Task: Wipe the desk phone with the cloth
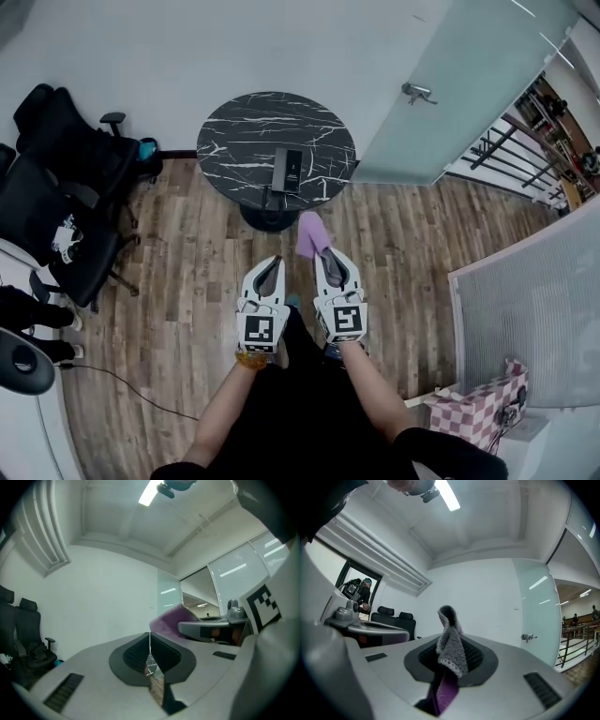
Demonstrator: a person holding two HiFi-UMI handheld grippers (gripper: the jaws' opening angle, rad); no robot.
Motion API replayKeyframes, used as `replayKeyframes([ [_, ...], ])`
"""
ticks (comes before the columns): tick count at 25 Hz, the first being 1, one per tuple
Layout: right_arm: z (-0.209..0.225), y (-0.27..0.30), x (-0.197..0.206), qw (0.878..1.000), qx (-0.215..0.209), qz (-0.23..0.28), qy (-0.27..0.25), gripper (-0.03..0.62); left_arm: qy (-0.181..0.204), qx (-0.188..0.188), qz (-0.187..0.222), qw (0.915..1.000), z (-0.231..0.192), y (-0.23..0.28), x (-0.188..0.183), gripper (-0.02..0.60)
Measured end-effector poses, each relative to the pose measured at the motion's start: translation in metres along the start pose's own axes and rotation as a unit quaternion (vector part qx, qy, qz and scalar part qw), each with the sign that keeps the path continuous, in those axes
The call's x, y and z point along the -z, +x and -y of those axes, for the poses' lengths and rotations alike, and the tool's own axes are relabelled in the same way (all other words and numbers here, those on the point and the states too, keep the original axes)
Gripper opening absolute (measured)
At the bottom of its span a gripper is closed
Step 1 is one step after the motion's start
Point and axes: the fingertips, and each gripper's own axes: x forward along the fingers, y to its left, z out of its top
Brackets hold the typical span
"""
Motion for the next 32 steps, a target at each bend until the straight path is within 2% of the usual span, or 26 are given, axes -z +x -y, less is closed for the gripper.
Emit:
replayKeyframes([
  [3,0.011,0.027,0.010,1.000,-0.002,-0.001,0.012,0.063,0.028,0.020,-0.015,0.9993,-0.003,0.026,0.005,0.018],
  [10,0.059,0.084,0.033,0.999,0.017,-0.008,0.035,0.063,0.050,0.015,-0.039,0.9978,-0.029,0.087,0.014,0.018],
  [19,0.125,0.145,0.070,0.998,-0.020,-0.040,0.044,0.063,0.061,0.016,-0.073,0.9953,-0.042,0.176,0.047,0.018],
  [24,0.158,0.187,0.082,0.997,-0.050,-0.055,0.032,0.063,0.044,-0.006,-0.076,0.9961,-0.051,0.212,0.058,0.018],
  [27,0.160,0.216,0.098,0.994,-0.060,-0.083,0.043,0.063,0.045,-0.011,-0.079,0.9958,-0.069,0.228,0.062,0.018],
  [32,0.155,0.258,0.121,0.990,-0.081,-0.118,0.017,0.063,0.013,-0.015,-0.068,0.9975,-0.103,0.261,0.067,0.018],
])
